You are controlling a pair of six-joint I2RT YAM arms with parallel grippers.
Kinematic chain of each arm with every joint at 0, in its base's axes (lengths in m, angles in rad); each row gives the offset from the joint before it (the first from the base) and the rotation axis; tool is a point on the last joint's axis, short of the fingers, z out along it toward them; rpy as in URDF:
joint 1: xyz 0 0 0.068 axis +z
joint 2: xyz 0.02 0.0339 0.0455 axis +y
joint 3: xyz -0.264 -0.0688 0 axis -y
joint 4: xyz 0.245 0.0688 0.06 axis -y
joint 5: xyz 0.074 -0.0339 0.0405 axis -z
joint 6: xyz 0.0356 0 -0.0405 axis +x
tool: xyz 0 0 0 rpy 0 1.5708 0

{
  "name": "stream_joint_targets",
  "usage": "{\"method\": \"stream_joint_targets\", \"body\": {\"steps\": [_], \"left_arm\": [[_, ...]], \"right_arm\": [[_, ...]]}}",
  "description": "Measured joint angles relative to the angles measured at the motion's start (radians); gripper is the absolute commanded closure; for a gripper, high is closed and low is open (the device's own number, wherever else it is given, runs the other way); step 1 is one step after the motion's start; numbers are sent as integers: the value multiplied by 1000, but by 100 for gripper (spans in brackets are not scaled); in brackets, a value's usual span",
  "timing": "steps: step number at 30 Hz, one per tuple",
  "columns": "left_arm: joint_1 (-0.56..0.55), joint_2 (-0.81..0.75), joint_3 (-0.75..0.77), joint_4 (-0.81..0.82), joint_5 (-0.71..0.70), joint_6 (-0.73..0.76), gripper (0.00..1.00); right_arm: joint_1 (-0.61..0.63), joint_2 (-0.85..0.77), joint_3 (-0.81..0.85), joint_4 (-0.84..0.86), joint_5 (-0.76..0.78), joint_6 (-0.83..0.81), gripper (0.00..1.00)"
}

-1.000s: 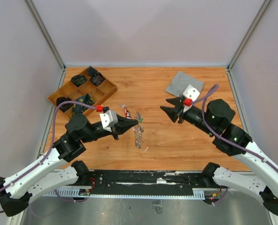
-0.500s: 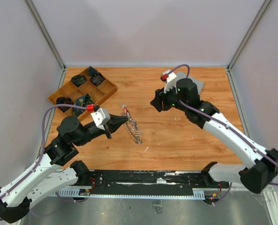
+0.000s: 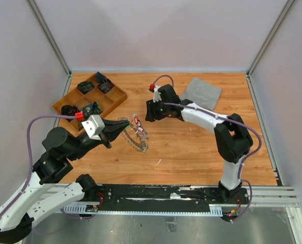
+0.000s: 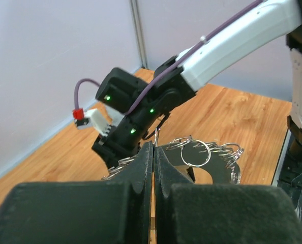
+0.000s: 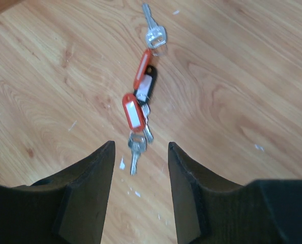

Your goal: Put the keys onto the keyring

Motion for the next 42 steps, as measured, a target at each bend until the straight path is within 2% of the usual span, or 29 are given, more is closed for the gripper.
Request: {"method": "stream_joint_targets", "body": {"steps": [6, 14, 32, 38, 42], "left_arm": [[0, -1, 7, -29, -12, 10, 99], [0, -1, 7, -63, -18, 14, 100], [0, -1, 7, -64, -22, 14, 99], [0, -1, 7, -64, -22, 14, 99], [0, -3, 7, -64, -22, 14, 99]], "right_arm": [[7, 201, 142, 42, -109, -13, 54], [13, 348, 256, 24, -225, -129, 55], [25, 431, 344, -108, -292, -238, 61], [49, 420, 323, -114, -284, -259, 74], [64, 372, 250, -117, -264, -276, 76]]}}
